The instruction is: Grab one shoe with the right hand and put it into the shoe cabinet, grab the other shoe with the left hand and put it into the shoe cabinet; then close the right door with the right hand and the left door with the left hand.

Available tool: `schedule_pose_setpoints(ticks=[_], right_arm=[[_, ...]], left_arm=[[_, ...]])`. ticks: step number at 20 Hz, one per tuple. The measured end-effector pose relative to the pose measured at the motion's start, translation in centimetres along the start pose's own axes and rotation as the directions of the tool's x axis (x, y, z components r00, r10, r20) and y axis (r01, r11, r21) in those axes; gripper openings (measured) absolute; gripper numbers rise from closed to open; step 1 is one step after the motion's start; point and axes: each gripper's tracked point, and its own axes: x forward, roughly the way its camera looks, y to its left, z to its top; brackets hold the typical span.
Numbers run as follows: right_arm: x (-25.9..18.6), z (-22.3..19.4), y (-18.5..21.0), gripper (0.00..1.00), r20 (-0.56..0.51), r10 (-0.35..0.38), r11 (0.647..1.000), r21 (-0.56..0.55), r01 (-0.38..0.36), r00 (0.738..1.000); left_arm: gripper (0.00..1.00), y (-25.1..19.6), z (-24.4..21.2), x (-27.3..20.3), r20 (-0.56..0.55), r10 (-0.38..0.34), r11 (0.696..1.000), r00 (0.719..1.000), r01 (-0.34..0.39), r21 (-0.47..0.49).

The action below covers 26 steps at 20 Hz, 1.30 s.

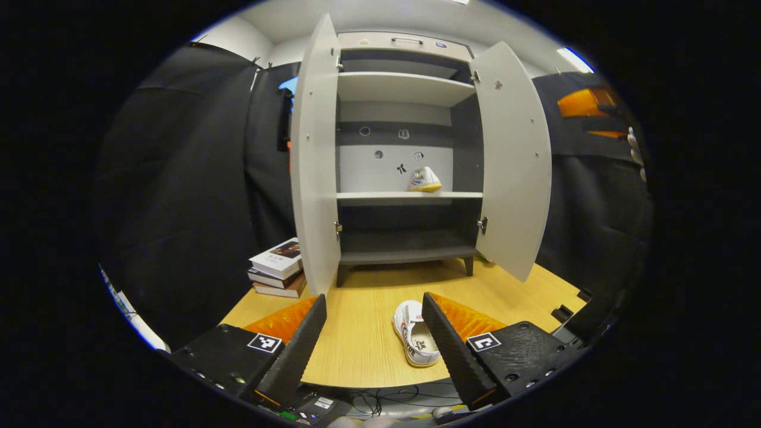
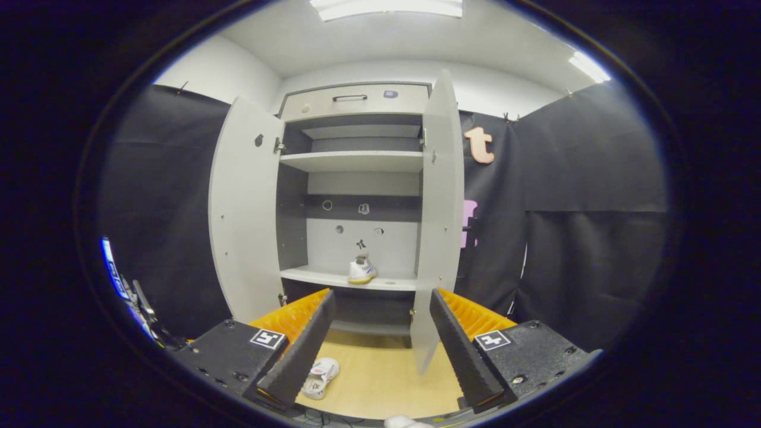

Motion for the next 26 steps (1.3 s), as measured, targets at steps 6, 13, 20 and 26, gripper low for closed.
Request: schedule_pose_setpoints(ticks=[6, 13, 20, 26], right_arm=[[1.6, -0.5, 0.5, 1.00, -0.045, 0.042, 0.998, -0.046, -0.044, 0.998], [4.0, -1.3, 1.8, 1.00, -0.098, 0.107, 0.992, -0.060, -0.113, 0.989], [6.2, -2.3, 2.8, 1.00, -0.135, 0.159, 0.985, -0.052, -0.167, 0.978], [7.1, -1.9, 2.1, 1.00, -0.124, 0.164, 0.983, -0.057, -0.172, 0.979]], left_arm=[[0.97, -2.7, -9.7, 7.5, -0.172, -0.022, 0.999, 0.985, 0.026, 0.022], [0.97, -3.6, -13.4, 14.5, -0.232, -0.020, 0.998, 0.973, 0.033, 0.054], [0.89, -4.2, -15.4, 20.7, -0.319, -0.036, 0.999, 0.947, 0.047, 0.027], [0.08, -3.2, -15.4, 23.2, -0.361, 0.063, 0.998, 0.930, -0.058, 0.024]])
